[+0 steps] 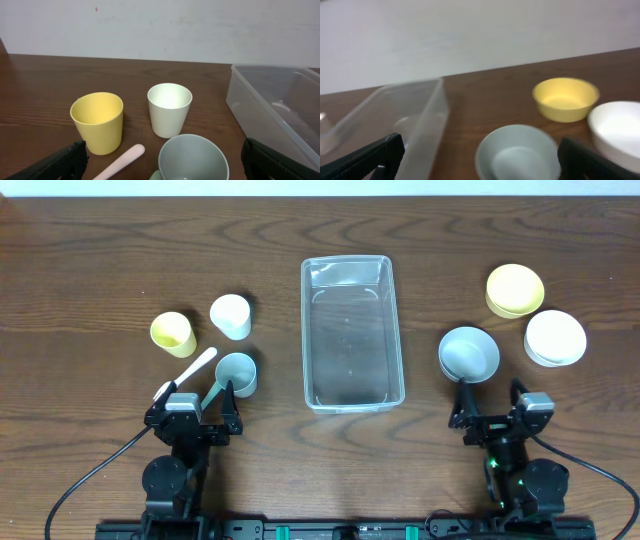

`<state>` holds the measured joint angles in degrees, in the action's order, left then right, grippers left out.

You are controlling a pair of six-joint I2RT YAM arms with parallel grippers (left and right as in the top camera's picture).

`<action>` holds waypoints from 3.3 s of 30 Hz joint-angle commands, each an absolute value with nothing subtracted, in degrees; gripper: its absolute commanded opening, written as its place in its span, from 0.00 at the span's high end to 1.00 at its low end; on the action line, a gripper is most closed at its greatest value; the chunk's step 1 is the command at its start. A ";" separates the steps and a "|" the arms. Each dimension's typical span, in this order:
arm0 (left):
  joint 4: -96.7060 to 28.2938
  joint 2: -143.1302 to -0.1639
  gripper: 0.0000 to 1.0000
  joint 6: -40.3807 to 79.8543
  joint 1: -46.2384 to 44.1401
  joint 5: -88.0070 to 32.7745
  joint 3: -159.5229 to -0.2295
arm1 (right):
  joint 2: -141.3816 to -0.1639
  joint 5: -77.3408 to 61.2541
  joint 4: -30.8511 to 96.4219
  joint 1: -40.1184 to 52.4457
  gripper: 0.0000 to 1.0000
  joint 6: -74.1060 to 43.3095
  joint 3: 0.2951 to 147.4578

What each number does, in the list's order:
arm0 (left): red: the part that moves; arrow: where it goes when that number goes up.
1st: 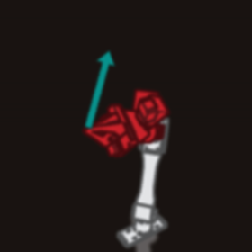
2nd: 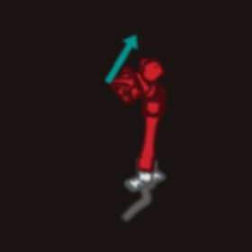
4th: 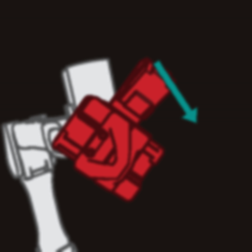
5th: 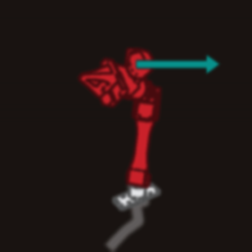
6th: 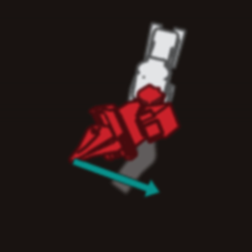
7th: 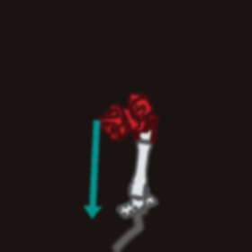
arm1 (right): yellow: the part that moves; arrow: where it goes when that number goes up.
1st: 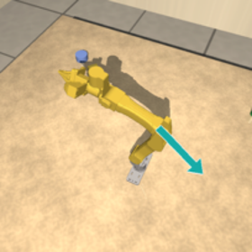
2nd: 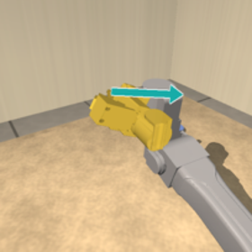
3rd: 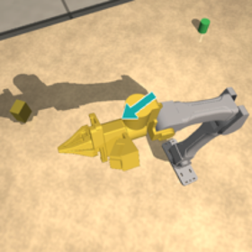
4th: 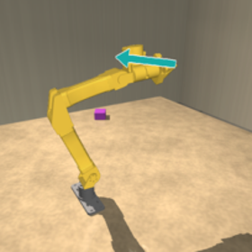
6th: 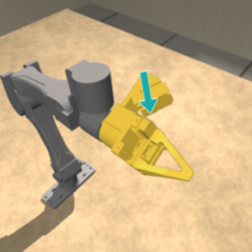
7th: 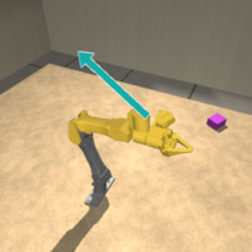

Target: Pack container

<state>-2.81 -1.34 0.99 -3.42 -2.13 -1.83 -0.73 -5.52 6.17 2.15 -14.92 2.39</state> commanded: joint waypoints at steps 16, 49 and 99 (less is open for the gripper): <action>-3.97 -1.48 0.02 -0.21 -3.22 -0.45 -0.23 | -38.17 -9.19 41.15 1.78 0.01 -0.86 54.72; -3.97 -1.48 0.02 -0.19 -3.22 -0.45 -0.23 | -88.75 5.87 49.52 -4.14 0.02 -30.83 60.95; -3.97 -1.48 0.02 -0.19 -3.22 -0.45 -0.23 | -92.90 0.99 33.19 -8.40 0.91 -30.61 51.11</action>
